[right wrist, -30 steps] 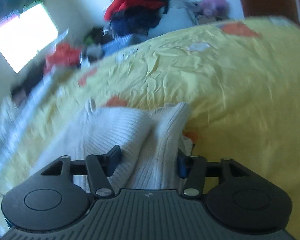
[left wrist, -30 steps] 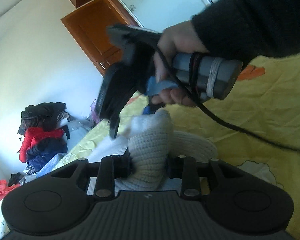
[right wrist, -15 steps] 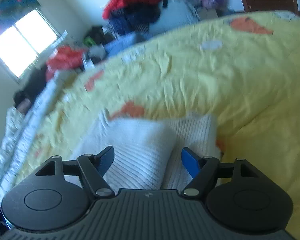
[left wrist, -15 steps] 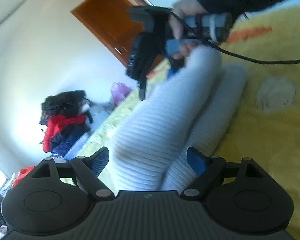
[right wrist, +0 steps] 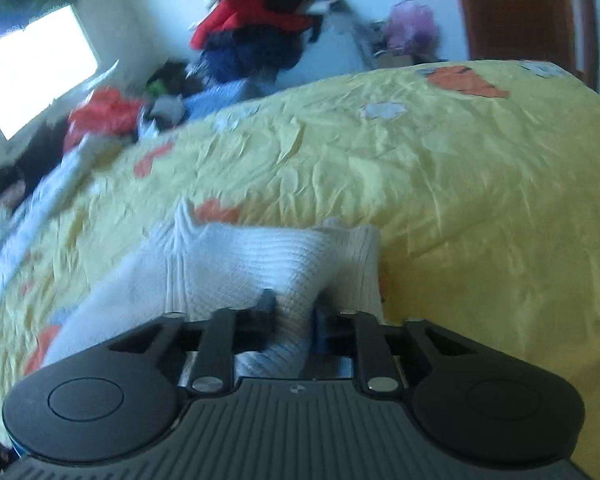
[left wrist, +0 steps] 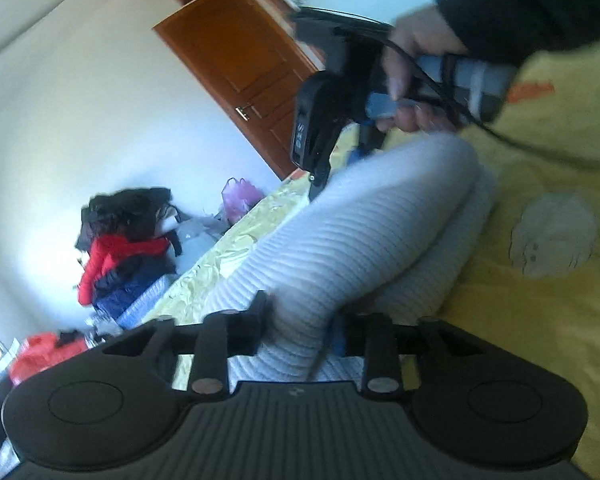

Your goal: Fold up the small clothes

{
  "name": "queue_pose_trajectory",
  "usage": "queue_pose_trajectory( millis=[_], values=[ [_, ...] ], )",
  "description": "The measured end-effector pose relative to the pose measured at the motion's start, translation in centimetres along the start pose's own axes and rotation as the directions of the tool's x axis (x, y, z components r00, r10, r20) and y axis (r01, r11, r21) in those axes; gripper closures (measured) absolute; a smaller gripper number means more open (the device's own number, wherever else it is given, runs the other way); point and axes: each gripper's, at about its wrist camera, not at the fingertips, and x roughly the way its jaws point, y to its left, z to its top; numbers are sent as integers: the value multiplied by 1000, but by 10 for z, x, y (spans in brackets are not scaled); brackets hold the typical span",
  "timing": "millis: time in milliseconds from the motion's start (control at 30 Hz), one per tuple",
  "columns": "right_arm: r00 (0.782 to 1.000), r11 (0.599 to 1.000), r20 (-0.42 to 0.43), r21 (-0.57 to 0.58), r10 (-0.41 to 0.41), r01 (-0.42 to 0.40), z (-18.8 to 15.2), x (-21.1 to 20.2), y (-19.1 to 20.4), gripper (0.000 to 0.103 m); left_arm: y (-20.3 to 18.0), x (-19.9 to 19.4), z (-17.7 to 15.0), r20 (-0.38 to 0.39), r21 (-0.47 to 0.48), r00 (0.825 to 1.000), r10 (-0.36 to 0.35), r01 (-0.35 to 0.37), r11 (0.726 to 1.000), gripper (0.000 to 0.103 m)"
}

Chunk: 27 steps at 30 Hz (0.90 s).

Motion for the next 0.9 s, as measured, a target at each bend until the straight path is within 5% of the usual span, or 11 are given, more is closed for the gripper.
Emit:
queue_pose_trajectory(
  millis=[33, 67, 100, 200, 300, 433, 500, 633, 733, 867, 900],
  values=[
    [1000, 999, 4, 35, 25, -25, -1, -5, -1, 38, 10, -6, -3, 8, -25, 1000, -10, 11, 1000, 48],
    [998, 996, 27, 73, 54, -56, -2, -15, -2, 27, 20, -15, -5, 26, -47, 1000, -11, 12, 999, 27],
    [996, 992, 44, 97, 79, -83, -4, -23, -2, 23, 34, -20, -8, 49, -71, 999, -6, 9, 997, 13],
    [985, 976, 30, 133, 172, -174, -11, -43, -3, 22, 63, -36, -15, 97, -157, 995, -6, 21, 987, 11],
    [988, 983, -42, 112, 149, -143, -17, -35, -1, 23, 82, -20, -18, 35, -236, 999, -3, 11, 972, 11],
    [995, 997, -61, 20, 73, -72, -26, -23, 11, 48, 71, 9, -10, -2, -251, 995, -98, 94, 963, 12],
    [995, 996, -56, 9, 87, -87, -24, -34, 14, 79, 59, 13, -8, 0, -250, 985, -171, 166, 954, 13],
    [997, 999, -66, -20, 35, -37, -31, -44, 7, 88, 51, 16, -14, -14, -286, 979, -204, 192, 939, 13],
    [999, 999, -31, 18, 43, -42, -38, -43, -1, 74, 68, 16, -13, -5, -335, 975, -222, 207, 919, 12],
    [997, 996, 61, 61, 55, -58, -34, -69, -3, 12, 121, 3, -17, 38, -503, 978, -204, 195, 842, 4],
    [993, 995, 98, 71, 59, -66, -32, -75, -7, 8, 137, 4, -22, 39, -561, 977, -211, 196, 804, 1]
  ],
)
